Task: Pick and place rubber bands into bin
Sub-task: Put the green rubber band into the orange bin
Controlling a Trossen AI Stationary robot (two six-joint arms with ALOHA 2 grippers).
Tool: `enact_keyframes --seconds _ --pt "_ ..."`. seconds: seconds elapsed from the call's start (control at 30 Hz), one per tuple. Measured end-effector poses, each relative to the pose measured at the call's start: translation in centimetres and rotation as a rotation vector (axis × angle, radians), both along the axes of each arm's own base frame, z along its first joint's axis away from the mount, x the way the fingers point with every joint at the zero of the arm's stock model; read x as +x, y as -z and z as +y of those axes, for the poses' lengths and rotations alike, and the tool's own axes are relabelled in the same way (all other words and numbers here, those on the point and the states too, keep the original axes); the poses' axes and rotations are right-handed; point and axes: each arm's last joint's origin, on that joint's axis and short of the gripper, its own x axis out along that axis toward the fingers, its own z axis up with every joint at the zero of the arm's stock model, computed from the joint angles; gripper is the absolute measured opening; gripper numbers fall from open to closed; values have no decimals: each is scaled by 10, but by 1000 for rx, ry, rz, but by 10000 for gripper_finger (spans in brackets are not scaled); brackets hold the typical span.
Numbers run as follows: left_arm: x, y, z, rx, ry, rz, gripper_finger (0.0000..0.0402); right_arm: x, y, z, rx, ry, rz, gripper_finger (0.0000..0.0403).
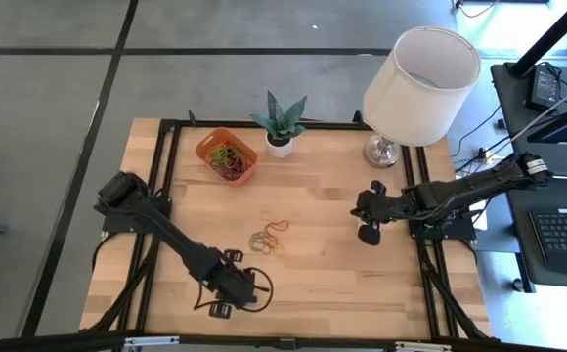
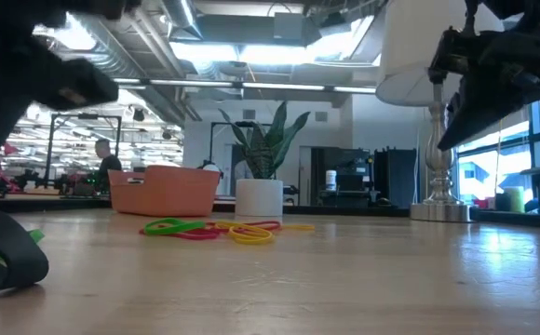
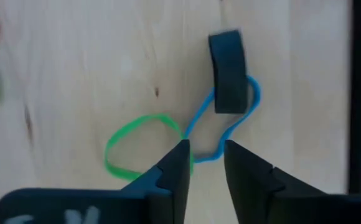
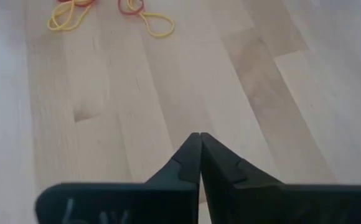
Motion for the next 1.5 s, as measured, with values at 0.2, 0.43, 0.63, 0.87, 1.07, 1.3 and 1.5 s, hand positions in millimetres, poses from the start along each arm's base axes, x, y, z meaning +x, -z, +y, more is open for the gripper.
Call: enact_keyframes --seconds 0.2,0.43,0.63,0.87,1.07,1.3,1.5 --pt "-4 18 3 78 13 110 106 0 0 0 -1 -2 0 14" --pt "-4 36 1 104 123 189 91 0 0 0 -3 -4 -3 14" --pt "-1 40 5 101 91 216 13 0 0 0 -17 -20 0 14" --pt "-7 -1 32 161 6 165 3 1 -1 -1 -37 -30 -4 14" --pt "-21 -55 86 266 -174 98 3 3 -2 -2 -42 -18 -33 14" --pt "-39 -108 187 405 -435 -26 2 9 -6 -7 -32 14 -95 14" --pt "-52 -117 283 449 -547 -11 2 13 -10 -12 -16 57 -149 14"
